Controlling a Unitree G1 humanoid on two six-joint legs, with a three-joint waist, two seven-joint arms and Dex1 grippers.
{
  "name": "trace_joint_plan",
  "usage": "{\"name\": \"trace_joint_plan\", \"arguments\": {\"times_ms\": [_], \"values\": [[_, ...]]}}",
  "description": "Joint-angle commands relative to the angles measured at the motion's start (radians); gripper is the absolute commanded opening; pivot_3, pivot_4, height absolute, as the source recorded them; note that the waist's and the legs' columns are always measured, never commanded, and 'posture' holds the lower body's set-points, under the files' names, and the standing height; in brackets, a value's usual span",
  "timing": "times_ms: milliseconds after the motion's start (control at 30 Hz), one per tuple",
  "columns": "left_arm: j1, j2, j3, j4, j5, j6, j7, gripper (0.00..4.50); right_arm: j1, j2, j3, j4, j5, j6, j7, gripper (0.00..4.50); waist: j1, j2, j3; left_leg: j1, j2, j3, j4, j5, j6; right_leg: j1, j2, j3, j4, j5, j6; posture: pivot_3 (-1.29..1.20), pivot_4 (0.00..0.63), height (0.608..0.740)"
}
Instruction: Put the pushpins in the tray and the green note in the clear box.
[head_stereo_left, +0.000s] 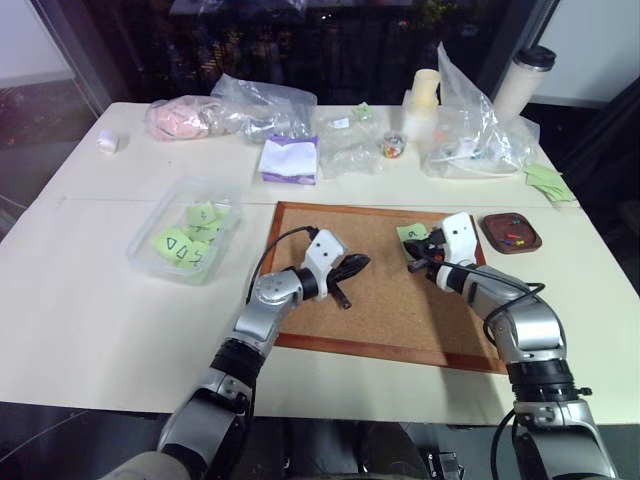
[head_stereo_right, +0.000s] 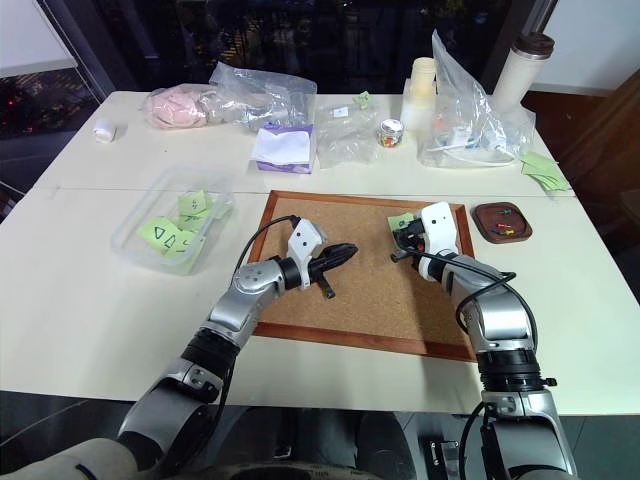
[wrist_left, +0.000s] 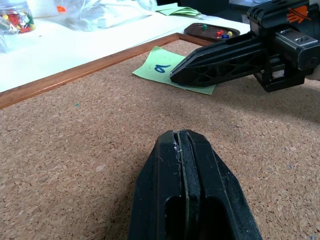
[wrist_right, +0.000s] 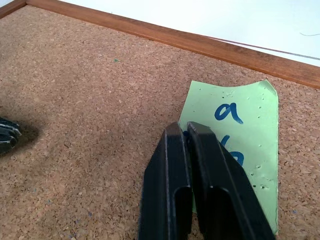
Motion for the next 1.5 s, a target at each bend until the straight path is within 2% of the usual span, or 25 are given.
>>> {"name": "trace_joint_plan", "arguments": {"times_ms": [33,433,567,667,833,867,1200,1500], "values": [[0.035,0.026,0.003,0.067,0.032,0.051,0.029,0.0,-0.011,-0.022,-0.043,-0.111,0.029,0.018,0.01,0.05,0.0,0.0,0.0,0.0,0.0,0.0,0.0,0.0,0.0,0.0,0.0,0.0,0.0,0.0,0.0,0.0,0.15,0.74],[0.027,0.012,0.014,0.069,0.016,0.065,0.034,0.0,0.005,-0.098,-0.091,-0.369,0.089,0.159,0.022,0.05,0.001,0.0,0.0,-0.001,0.0,0.0,-0.001,0.0,0.0,0.0,-0.001,0.0,-0.003,0.0,0.0,0.0,0.15,0.74],[-0.018,-0.021,0.082,0.004,-0.078,0.16,0.036,0.0,0.049,-0.116,-0.081,-0.456,0.103,0.186,0.032,0.05,0.003,0.0,0.001,-0.002,0.0,0.0,-0.002,0.0,0.0,0.0,-0.002,-0.001,-0.005,0.0,-0.001,0.0,0.15,0.74],[-0.059,-0.049,0.157,-0.098,-0.221,0.32,0.007,0.99,0.083,-0.122,-0.077,-0.517,0.111,0.21,0.03,0.0,0.002,-0.001,0.001,-0.01,0.0,-0.001,-0.001,0.0,0.0,-0.005,-0.002,-0.002,-0.006,0.001,-0.001,0.0,0.15,0.74],[-0.104,-0.078,0.264,-0.19,-0.384,0.521,0.044,3.55,0.092,-0.127,-0.073,-0.564,0.111,0.233,0.025,0.0,0.003,-0.001,0.002,-0.034,-0.001,-0.002,0.003,0.001,-0.001,-0.031,0.002,-0.003,-0.003,0.005,0.006,0.0,0.15,0.74],[-0.112,-0.087,0.286,-0.198,-0.421,0.565,0.051,3.99,0.092,-0.13,-0.069,-0.572,0.109,0.236,0.025,0.0,0.005,-0.001,0.002,-0.036,-0.001,-0.001,0.003,0.004,-0.006,-0.033,0.005,-0.003,-0.001,0.005,0.007,0.0,0.15,0.74],[-0.184,-0.158,0.405,-0.148,-0.609,0.809,0.122,3.99,0.085,-0.136,-0.036,-0.623,0.107,0.257,0.021,0.0,0.021,-0.008,0.011,-0.036,-0.003,-0.004,0.012,0.002,-0.002,-0.03,0.01,-0.003,0.002,0.004,0.008,0.0,0.15,0.74],[-0.223,-0.191,0.429,-0.103,-0.649,0.87,0.134,3.99,0.086,-0.134,-0.019,-0.668,0.114,0.281,0.02,0.0,0.022,-0.008,0.011,-0.036,-0.003,-0.004,0.013,0.004,-0.005,-0.03,0.01,-0.003,0.003,0.004,0.008,0.0,0.15,0.74]]}}
